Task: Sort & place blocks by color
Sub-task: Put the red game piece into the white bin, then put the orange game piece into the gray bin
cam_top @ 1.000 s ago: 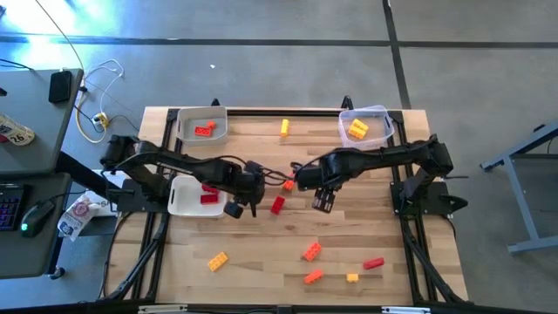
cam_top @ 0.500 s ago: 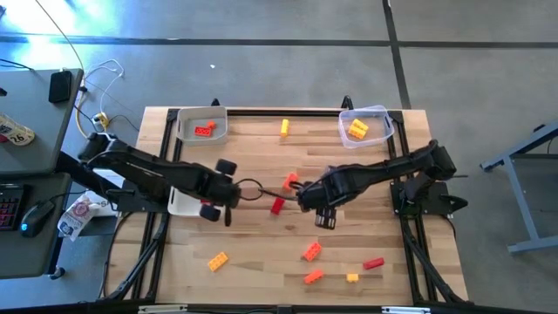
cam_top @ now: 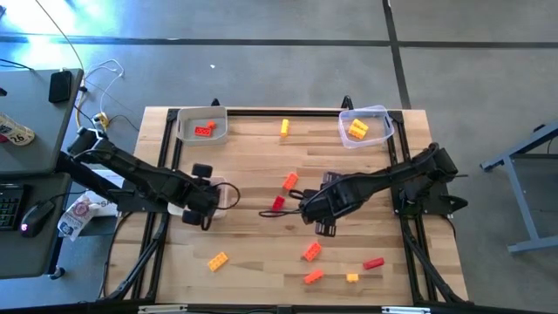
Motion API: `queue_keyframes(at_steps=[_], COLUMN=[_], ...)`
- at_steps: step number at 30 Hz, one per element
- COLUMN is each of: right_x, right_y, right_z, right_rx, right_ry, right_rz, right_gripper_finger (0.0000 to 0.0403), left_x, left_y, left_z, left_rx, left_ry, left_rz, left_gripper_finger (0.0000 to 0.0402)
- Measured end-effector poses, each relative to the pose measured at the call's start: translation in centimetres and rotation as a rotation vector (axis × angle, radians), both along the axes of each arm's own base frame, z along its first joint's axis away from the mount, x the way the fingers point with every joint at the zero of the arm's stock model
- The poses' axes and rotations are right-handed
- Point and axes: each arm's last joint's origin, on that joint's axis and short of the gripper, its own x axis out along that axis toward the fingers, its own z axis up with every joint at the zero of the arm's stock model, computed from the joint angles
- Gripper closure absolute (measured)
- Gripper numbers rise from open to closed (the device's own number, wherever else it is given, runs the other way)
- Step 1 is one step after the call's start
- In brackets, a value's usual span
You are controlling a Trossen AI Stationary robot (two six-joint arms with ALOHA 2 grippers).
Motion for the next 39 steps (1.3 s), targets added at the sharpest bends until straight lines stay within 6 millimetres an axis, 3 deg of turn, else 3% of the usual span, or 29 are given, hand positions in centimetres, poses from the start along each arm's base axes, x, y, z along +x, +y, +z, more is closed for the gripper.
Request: queue_keyframes(at_steps=[9, 16, 28, 39], right_x=[0.8, 1.1, 1.8, 2.5], right_y=[-0.3, -0.7, -1.1, -3.2], right_z=[0.1, 0.2, 0.2, 0.3], right_rx=[-0.020, -0.027, -0.037, -0.035], right_ry=[-0.081, -0.098, -0.150, -0.151], right_rz=[-0.012, -0.002, 0.001, -0.007], right_gripper_finger=[0.0182, 0.0182, 0.0182, 0.0182], left_x=[-1.6, -1.7, -1.7, -1.7], left_y=[0.2, 0.2, 0.1, 0.1], left_z=[-1.5, -1.7, -1.8, -1.8], left_rx=[-0.056, -0.057, -0.106, -0.099], left_ry=[0.028, 0.030, 0.045, 0.033], left_rz=[0.076, 0.075, 0.076, 0.099], left_gripper_finger=[0.0289, 0.0286, 0.0245, 0.0212])
